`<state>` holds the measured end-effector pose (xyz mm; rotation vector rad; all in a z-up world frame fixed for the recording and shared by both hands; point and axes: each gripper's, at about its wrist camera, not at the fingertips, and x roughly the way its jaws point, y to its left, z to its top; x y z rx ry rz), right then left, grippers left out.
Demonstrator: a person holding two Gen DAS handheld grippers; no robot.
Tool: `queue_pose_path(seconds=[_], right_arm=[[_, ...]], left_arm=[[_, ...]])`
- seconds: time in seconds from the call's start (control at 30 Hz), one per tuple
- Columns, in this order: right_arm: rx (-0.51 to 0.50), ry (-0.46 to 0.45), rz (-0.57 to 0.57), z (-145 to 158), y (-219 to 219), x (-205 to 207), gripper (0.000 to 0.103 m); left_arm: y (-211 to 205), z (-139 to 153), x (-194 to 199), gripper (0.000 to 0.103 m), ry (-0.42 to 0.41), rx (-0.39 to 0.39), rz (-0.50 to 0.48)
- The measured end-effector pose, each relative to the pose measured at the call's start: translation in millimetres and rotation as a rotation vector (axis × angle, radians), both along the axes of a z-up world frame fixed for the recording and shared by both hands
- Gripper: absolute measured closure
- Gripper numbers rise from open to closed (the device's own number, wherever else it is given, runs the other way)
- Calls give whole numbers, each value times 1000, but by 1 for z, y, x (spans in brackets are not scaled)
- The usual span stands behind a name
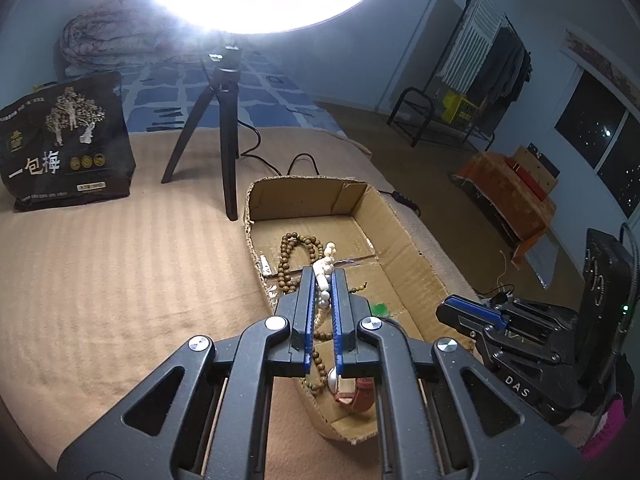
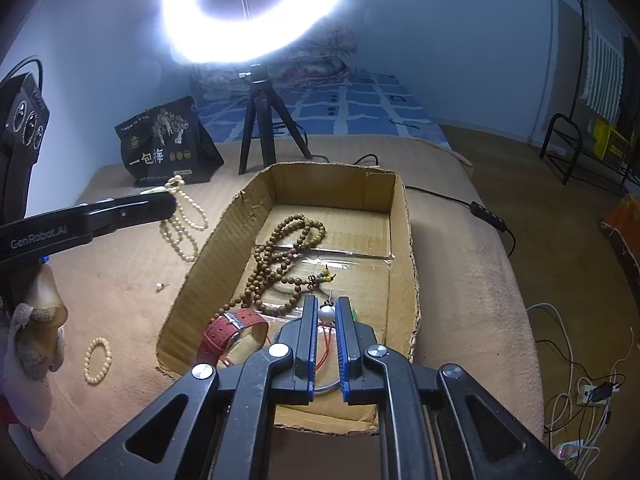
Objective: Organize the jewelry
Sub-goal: 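Lift and carry pearl necklace with left tool while right tool carries earring over box, then open left tool to drop necklace in box while right tool releases earring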
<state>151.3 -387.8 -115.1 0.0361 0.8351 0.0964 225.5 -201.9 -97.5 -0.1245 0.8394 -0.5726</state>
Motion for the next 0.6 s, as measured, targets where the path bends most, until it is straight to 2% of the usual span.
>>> queue_pose_path(seconds=[0.6], right_arm=[[-6, 24, -6, -14, -3, 8, 97]], left_arm=[[-16, -23, 8, 98, 29, 53, -6]])
